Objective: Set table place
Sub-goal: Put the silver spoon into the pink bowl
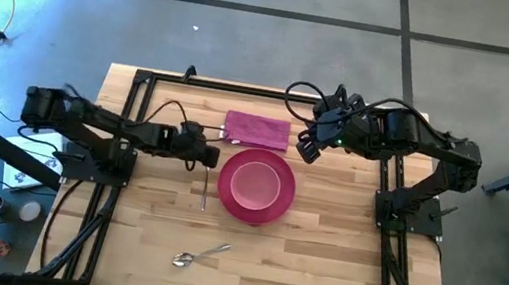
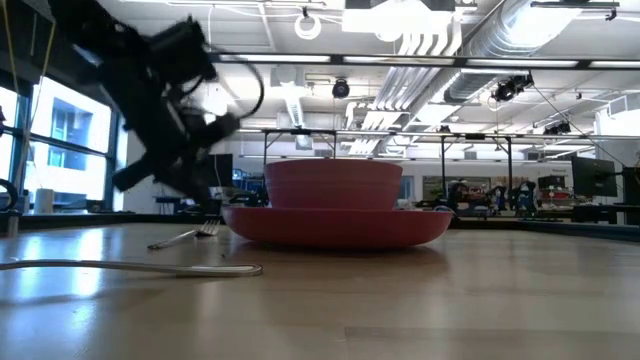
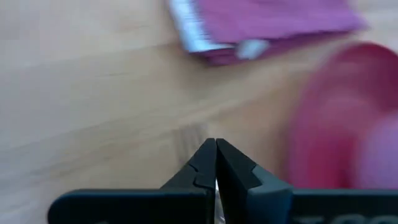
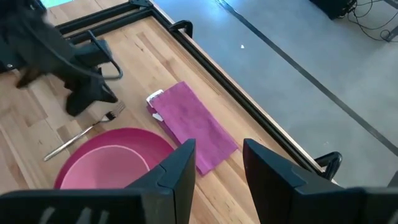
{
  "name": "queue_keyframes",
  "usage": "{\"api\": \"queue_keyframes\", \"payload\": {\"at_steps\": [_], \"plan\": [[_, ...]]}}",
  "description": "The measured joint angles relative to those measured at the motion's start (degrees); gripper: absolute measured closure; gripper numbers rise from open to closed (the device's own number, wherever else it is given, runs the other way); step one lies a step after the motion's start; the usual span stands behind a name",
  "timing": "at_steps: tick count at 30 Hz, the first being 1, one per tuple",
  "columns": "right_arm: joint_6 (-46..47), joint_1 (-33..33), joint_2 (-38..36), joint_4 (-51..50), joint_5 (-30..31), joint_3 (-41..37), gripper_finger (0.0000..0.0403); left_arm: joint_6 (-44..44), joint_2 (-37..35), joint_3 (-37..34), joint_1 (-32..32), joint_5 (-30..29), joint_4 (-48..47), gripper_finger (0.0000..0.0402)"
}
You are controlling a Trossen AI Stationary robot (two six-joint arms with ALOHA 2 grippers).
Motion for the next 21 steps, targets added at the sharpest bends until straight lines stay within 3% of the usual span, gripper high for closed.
{"api": "queue_keyframes", "payload": {"at_steps": [5,9,12,16,21], "plan": [[-1.93,-0.03,0.00,-0.49,-0.46,0.00,0.0277,6.98,-4.76,11.17,-8.16,2.13,-15.35,0.0401],[-3.68,-0.19,-0.02,-0.53,-0.70,0.00,0.0277,8.40,-3.40,23.20,-19.76,-1.85,-31.82,0.0401],[-5.14,-0.17,-0.02,-0.55,-0.88,0.00,0.0277,7.37,-1.40,30.60,-26.66,-1.18,-39.77,0.0400],[-7.22,-0.15,-0.02,-0.73,-1.56,0.02,0.0277,5.08,2.22,37.12,-31.58,4.82,-42.24,0.0379],[-10.29,-0.16,-0.04,-0.82,-3.18,0.04,0.0277,5.85,9.46,40.19,-34.55,9.98,-41.92,0.0312]]}}
